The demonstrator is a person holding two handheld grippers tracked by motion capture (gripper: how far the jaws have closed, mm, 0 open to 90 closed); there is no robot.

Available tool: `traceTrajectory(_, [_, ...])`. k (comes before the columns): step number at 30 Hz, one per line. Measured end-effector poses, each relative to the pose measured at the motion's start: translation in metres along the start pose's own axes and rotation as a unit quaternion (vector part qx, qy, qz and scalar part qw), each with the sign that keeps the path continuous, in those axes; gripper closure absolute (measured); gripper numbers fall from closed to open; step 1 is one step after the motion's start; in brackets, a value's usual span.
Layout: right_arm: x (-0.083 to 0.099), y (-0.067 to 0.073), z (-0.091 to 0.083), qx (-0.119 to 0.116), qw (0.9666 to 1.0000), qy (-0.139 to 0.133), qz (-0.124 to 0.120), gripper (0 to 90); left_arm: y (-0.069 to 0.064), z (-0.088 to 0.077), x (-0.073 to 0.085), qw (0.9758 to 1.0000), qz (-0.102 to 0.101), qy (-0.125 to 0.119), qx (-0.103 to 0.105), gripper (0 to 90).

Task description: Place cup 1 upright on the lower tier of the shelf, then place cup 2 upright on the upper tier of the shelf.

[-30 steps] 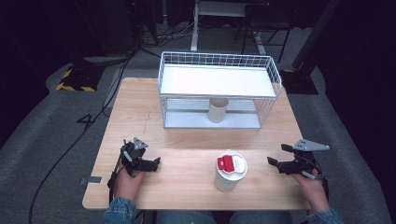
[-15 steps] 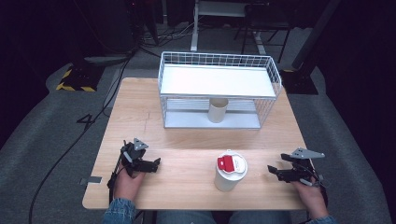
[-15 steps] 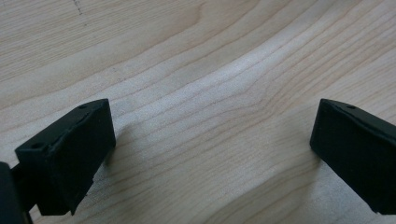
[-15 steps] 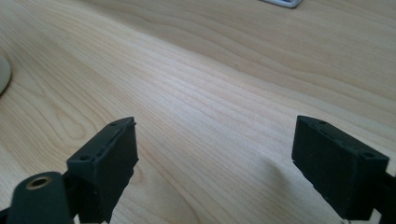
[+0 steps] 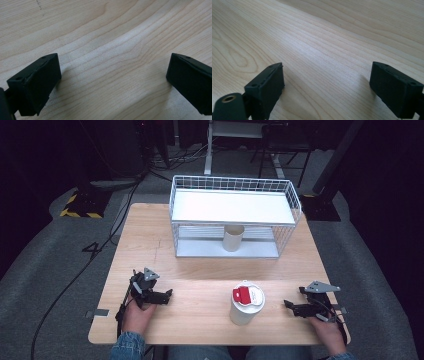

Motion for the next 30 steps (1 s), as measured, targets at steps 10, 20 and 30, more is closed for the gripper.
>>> traceTrajectory(10, [-0.0014, -0.0005, 0.0036, 0.027, 0.9992, 0.016, 0.026, 0.3, -0.0011, 0.0002, -0.0002, 1.0000, -0.004, 0.000, -0.003, 0.6])
traceTrajectory(20, [-0.0013, -0.0005, 0.0036, 0.027, 0.9992, 0.016, 0.026, 0.3, -0.0032, 0.0002, 0.0001, 0.9998, -0.014, -0.002, -0.012, 0.5])
traceTrajectory(30, [-0.0015, -0.0006, 0.0039, 0.027, 0.9992, 0.015, 0.027, 0.3, -0.0012, -0.0013, 0.0015, 1.0000, -0.008, -0.002, -0.004, 0.6])
Point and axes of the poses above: each handheld gripper's, and its own axes: z roughly forward along the jaws, x roughly out of its underside, y roughly to its left, the point moved 1 cm from there along z, roughly forward along the jaws, and after that the axes turned 1 degree about -z, right-handed, at the moved point
